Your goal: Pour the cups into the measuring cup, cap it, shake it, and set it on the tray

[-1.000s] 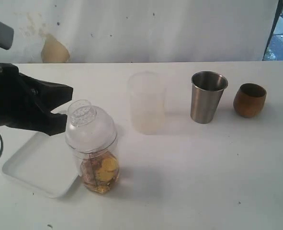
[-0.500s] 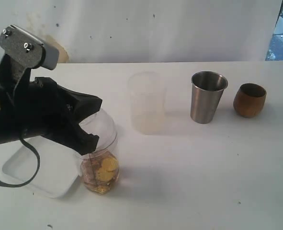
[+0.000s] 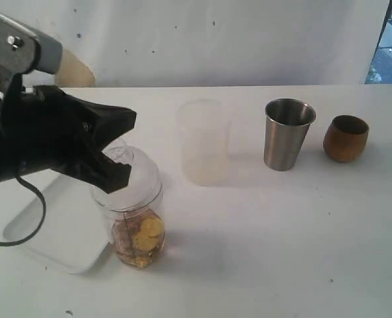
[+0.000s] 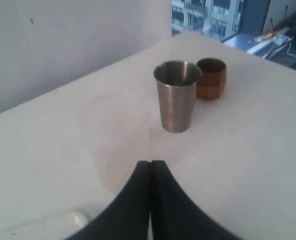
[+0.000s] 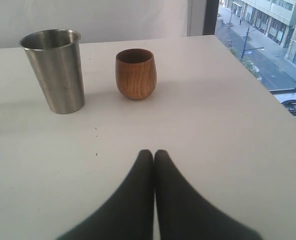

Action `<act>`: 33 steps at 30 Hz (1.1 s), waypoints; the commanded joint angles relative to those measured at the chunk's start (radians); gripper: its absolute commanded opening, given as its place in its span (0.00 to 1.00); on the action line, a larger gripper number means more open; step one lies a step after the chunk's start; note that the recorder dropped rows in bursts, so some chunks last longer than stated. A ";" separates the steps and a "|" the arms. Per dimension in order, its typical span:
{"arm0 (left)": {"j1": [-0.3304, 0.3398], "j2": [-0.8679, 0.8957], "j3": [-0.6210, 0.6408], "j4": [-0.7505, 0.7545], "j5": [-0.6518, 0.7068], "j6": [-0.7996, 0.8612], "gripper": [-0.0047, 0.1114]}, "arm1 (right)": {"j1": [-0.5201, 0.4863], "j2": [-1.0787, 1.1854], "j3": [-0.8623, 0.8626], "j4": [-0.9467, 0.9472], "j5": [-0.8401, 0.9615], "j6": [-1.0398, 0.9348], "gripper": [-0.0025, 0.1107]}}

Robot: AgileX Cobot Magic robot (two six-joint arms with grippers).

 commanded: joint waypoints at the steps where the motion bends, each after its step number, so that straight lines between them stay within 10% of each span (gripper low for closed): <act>1: -0.003 -0.040 0.001 -0.004 0.010 -0.010 0.04 | -0.010 -0.005 0.001 -0.002 -0.011 0.002 0.02; 33: -0.003 0.025 0.087 0.019 -0.050 -0.025 0.04 | -0.010 -0.005 0.001 -0.002 -0.011 0.002 0.02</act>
